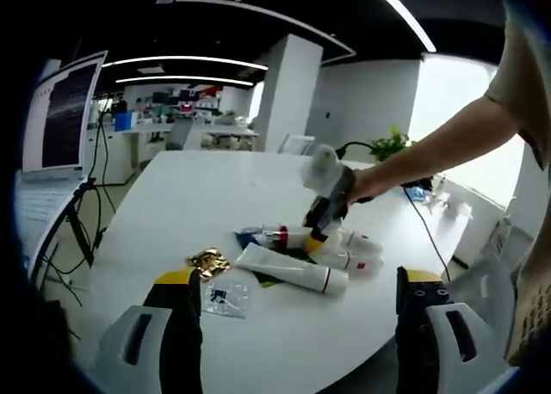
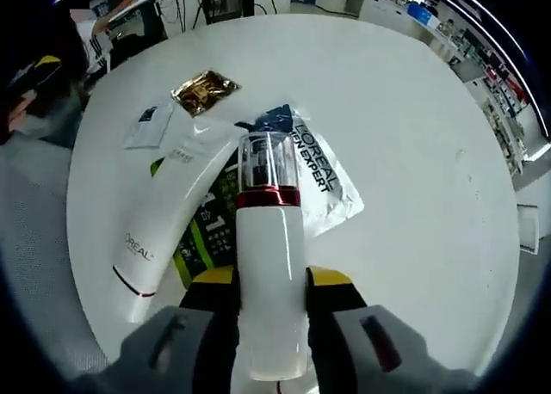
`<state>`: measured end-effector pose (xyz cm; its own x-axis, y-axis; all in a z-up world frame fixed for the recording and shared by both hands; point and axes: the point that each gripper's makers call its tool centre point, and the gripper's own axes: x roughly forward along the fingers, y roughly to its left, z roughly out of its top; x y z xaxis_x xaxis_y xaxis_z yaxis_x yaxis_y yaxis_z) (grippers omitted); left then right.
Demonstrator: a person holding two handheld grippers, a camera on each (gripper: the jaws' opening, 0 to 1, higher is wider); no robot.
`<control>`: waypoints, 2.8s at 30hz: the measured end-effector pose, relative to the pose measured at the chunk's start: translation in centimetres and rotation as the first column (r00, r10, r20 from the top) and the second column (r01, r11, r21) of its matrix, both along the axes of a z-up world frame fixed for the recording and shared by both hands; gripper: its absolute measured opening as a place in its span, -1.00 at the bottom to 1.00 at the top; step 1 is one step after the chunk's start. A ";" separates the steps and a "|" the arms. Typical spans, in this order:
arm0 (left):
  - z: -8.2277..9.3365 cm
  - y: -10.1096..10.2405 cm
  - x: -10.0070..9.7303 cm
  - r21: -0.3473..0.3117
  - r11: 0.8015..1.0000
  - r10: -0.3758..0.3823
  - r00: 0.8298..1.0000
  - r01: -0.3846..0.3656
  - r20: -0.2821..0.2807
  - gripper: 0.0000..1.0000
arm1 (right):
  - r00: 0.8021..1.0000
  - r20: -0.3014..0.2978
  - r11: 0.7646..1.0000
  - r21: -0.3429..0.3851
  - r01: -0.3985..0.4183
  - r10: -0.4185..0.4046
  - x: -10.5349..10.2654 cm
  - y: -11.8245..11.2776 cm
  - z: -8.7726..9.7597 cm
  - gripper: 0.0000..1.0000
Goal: Arrange the skincare products in the storage area until every visible bottle or jar stands upright without overlapping.
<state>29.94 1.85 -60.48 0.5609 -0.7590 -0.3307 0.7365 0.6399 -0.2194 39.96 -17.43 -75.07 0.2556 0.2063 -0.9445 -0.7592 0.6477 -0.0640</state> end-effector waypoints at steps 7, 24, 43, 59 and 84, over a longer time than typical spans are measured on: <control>-0.1 -0.2 -0.1 0.013 1.000 -0.012 1.000 0.012 0.003 0.83 | 0.999 0.040 0.999 0.007 0.033 -0.033 0.1 -0.1 0.1 -0.44; 2.2 -1.4 -0.3 -0.072 0.996 -0.045 0.999 0.044 -0.002 0.81 | 0.912 0.278 0.931 0.293 0.219 -0.302 0.0 -1.3 8.7 -0.47; 11.5 -13.9 -4.5 -0.283 0.900 -0.331 0.942 0.331 0.051 0.55 | 0.802 0.140 0.412 0.900 0.140 -0.580 -13.0 -1.5 21.0 -0.48; 7.8 -23.0 -4.4 -0.690 0.717 -0.455 0.818 0.100 -0.353 0.10 | 0.867 -0.013 0.192 0.973 0.125 -0.498 -17.2 -1.4 20.7 -0.50; 5.3 -30.3 -9.0 -0.147 0.928 -0.352 0.935 0.342 -0.043 -0.34 | 0.819 0.433 0.748 0.663 -0.006 -0.377 -19.7 -7.3 16.3 -0.42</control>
